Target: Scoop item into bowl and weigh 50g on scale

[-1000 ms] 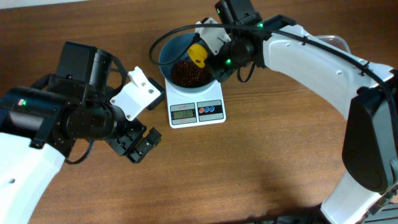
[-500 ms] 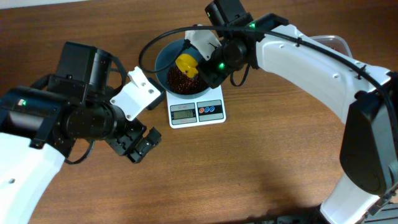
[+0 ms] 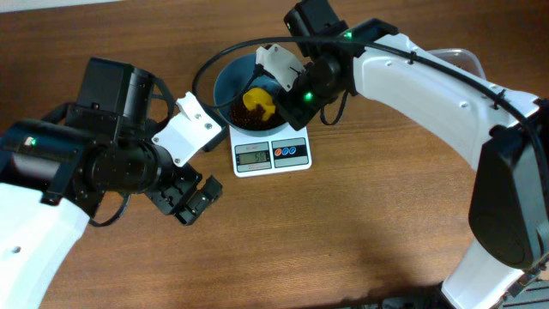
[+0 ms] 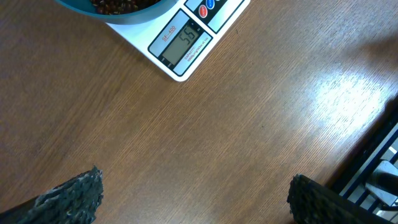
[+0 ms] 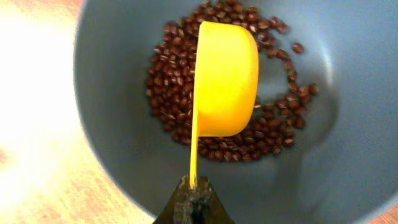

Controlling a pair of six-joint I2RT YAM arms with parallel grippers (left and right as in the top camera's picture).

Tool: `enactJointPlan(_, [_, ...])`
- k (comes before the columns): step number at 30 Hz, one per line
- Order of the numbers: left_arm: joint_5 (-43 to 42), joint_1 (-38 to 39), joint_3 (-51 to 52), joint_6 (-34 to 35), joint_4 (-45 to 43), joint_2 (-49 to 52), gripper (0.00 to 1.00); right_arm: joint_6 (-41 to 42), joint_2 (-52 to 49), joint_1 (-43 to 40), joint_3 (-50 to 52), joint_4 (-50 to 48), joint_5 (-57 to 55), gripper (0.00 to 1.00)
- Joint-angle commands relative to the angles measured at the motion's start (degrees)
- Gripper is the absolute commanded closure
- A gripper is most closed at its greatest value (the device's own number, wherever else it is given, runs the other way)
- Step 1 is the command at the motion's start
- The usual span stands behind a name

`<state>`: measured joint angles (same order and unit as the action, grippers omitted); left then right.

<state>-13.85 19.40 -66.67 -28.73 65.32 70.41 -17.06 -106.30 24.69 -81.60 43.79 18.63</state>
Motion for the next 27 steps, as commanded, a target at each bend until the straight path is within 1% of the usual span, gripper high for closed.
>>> enactJointPlan(1, [0.2, 0.1, 0.0, -0.7, -0.1, 0.1, 0.01, -0.9, 0.5, -2.8, -1.1, 0.2, 9.3, 0.96])
enactJointPlan(2, [0.2, 0.1, 0.0, -0.7, -0.1, 0.1, 0.01, -0.3, 0.5, -5.1, -1.1, 0.1, 15.4, 0.96])
enactJointPlan(4, [0.2, 0.1, 0.0, -0.7, -0.1, 0.1, 0.01, 3.0, 0.5, -9.3, -1.1, -0.2, 23.3, 0.96])
enactJointPlan(6, [0.2, 0.1, 0.0, -0.7, -0.1, 0.1, 0.01, 4.1, 0.5, -12.7, -1.1, -0.2, 30.1, 0.96])
enactJointPlan(10, [0.2, 0.1, 0.0, -0.7, -0.1, 0.1, 0.01, 6.1, 0.5, -15.4, -1.1, 0.0, 34.3, 0.96])
enactJointPlan(17, [0.2, 0.1, 0.0, -0.7, -0.1, 0.1, 0.01, 7.1, 0.5, -15.5, -1.1, -3.1, 34.7, 0.96])
enactJointPlan(21, [0.2, 0.1, 0.0, -0.7, -0.1, 0.1, 0.01, 7.0, 0.5, -15.3, -1.1, -4.2, 29.5, 0.96])
enactJointPlan(23, [0.2, 0.1, 0.0, -0.7, -0.1, 0.1, 0.01, 7.1, 0.5, -15.3, -1.1, -6.8, 27.3, 0.96])
enactJointPlan(27, [0.2, 0.1, 0.0, -0.7, -0.1, 0.1, 0.01, 7.1, 0.1, -15.3, -1.1, -7.2, 25.7, 0.96])
